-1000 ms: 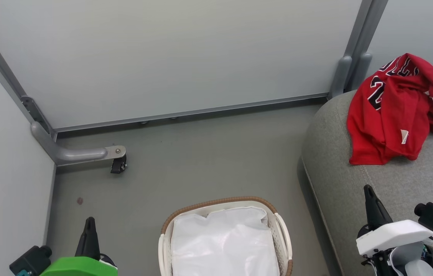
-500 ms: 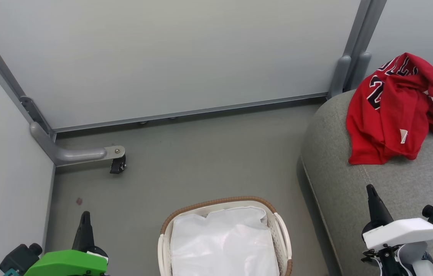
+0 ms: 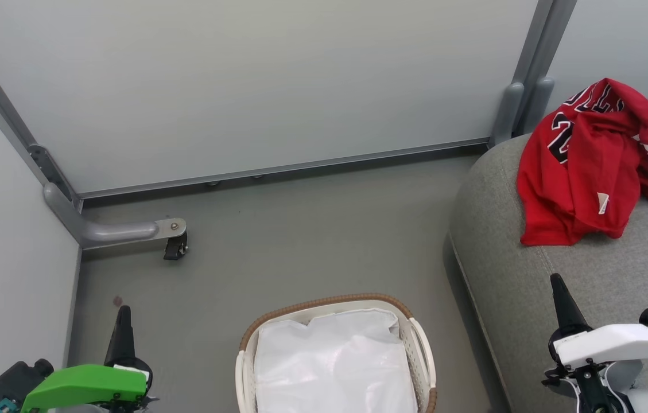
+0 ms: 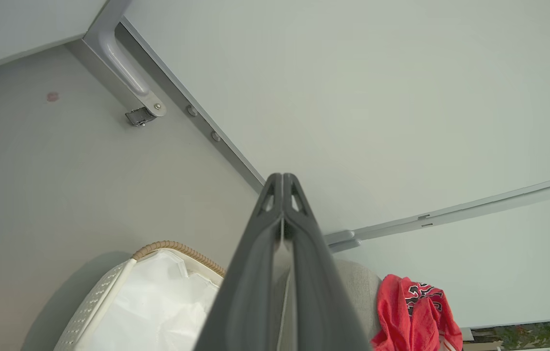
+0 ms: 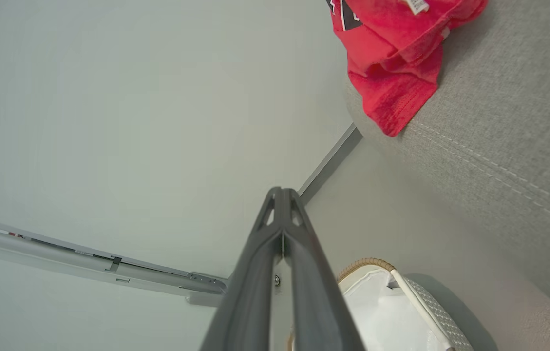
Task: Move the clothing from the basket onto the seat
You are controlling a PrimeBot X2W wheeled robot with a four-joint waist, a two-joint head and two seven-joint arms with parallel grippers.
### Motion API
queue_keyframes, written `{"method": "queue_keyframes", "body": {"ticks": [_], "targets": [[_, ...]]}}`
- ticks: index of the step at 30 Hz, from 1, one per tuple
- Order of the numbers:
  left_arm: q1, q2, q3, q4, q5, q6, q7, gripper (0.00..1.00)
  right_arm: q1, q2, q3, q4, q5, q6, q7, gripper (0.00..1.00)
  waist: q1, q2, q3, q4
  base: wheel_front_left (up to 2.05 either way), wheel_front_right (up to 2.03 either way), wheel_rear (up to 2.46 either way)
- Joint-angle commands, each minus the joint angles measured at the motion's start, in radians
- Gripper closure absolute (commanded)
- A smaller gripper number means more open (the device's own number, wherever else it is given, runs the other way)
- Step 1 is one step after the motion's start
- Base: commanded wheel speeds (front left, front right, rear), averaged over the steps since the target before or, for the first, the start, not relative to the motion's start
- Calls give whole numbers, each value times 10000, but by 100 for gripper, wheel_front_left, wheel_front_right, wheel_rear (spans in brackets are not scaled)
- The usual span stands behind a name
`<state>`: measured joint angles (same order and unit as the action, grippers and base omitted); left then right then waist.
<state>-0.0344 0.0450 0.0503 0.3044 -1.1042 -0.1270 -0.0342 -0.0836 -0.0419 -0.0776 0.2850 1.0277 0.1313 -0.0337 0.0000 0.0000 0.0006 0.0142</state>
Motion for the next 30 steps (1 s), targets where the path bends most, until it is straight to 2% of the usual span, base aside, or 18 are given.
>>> {"method": "queue_keyframes", "body": {"ticks": [1,30], "targets": [[-291,55,57,-131,-255,-27,72,100,-221,-75,-50,-150,302,-4,85,100,0,0,1,-2,0,0,0],[-555,68,365,-382,-2709,-41,799,100,-266,-92,-222,-296,3127,-4,799,100,0,0,11,-64,0,0,0]]}}
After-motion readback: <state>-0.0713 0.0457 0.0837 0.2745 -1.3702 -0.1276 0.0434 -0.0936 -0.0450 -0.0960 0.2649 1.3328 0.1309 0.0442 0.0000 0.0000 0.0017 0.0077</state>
